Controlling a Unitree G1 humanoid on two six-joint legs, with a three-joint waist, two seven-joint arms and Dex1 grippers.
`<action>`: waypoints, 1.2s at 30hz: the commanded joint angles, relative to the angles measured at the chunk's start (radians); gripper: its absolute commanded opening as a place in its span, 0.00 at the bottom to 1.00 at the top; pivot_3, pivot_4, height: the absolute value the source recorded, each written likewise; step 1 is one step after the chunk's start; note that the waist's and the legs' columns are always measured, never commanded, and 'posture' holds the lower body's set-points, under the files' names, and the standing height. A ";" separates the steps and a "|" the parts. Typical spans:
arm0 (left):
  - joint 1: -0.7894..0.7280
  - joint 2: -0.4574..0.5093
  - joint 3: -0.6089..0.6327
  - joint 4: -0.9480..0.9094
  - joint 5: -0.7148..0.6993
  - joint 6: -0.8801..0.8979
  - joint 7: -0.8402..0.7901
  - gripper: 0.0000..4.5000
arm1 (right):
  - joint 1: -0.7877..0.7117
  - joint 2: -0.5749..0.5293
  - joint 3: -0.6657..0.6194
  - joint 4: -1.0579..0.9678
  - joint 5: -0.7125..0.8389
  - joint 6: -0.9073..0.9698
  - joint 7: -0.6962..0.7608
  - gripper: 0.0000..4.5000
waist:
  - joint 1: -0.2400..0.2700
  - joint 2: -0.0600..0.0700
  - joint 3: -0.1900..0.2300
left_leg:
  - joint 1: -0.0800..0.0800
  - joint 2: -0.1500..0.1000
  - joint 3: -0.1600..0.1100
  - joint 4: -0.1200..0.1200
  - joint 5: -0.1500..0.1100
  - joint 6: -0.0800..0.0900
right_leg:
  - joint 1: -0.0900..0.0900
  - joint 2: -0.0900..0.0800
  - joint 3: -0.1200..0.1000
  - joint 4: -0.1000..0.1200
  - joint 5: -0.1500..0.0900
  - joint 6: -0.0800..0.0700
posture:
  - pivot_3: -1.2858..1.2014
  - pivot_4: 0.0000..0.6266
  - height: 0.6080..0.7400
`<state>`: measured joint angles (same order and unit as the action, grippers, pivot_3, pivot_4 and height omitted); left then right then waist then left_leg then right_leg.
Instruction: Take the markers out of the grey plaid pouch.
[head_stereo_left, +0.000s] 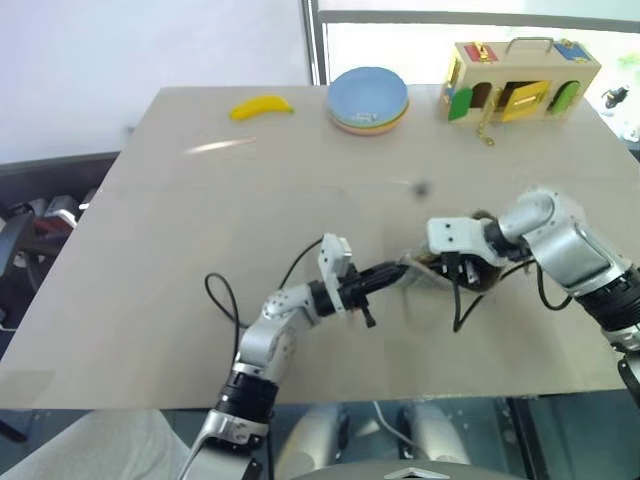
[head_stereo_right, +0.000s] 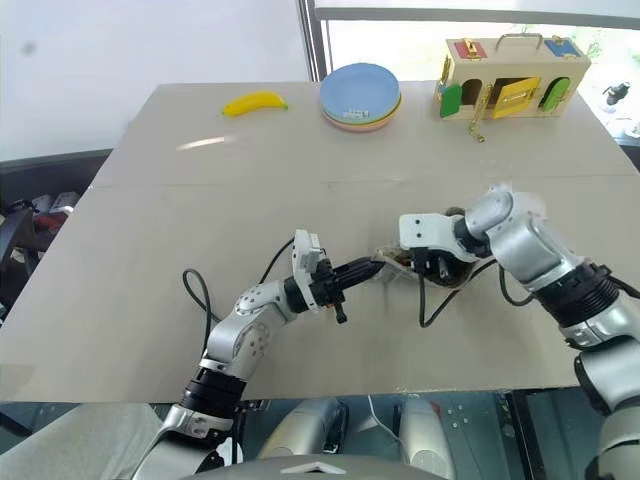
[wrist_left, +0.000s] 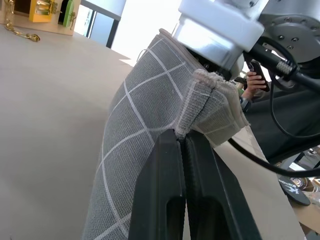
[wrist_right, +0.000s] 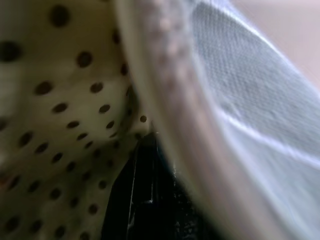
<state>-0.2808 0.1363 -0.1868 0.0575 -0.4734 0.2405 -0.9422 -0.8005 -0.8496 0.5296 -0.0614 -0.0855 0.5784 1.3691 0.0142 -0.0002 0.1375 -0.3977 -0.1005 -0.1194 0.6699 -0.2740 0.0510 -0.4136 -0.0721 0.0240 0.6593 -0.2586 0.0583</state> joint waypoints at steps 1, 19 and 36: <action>0.008 -0.002 0.003 -0.020 -0.001 -0.008 -0.001 0.00 | -0.020 -0.053 -0.098 -0.106 0.047 0.064 0.033 0.10 | 0.000 0.000 0.000 | 0.000 0.000 0.000 0.000 0.000 0.000 | 0.000 0.000 0.000 0.000 0.000 0.000 | 0.52 0.24 1.00; -0.002 -0.003 0.005 0.007 0.002 -0.018 -0.002 0.00 | 0.080 -0.228 -0.188 -0.231 0.124 0.100 0.001 0.10 | -0.001 0.000 0.000 | 0.000 0.000 0.000 0.000 0.000 0.000 | 0.000 0.000 0.000 0.000 0.000 0.000 | 0.52 0.24 1.00; 0.000 -0.019 -0.009 0.014 0.011 -0.027 -0.014 0.00 | 0.210 -0.103 -0.124 -0.030 0.043 -0.075 -0.127 0.62 | -0.002 0.000 0.000 | 0.001 0.000 0.001 0.000 0.000 0.000 | 0.000 0.000 0.001 0.001 0.000 0.000 | 0.52 0.24 1.00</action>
<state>-0.2823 0.1168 -0.2071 0.0789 -0.4607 0.2291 -0.9559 -0.6015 -0.9557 0.4004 -0.1173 -0.0180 0.5276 1.2630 0.0119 -0.0006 0.1373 -0.3966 -0.1000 -0.1178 0.6701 -0.2741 0.0510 -0.4134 -0.0717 0.0255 0.6603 -0.2586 0.0584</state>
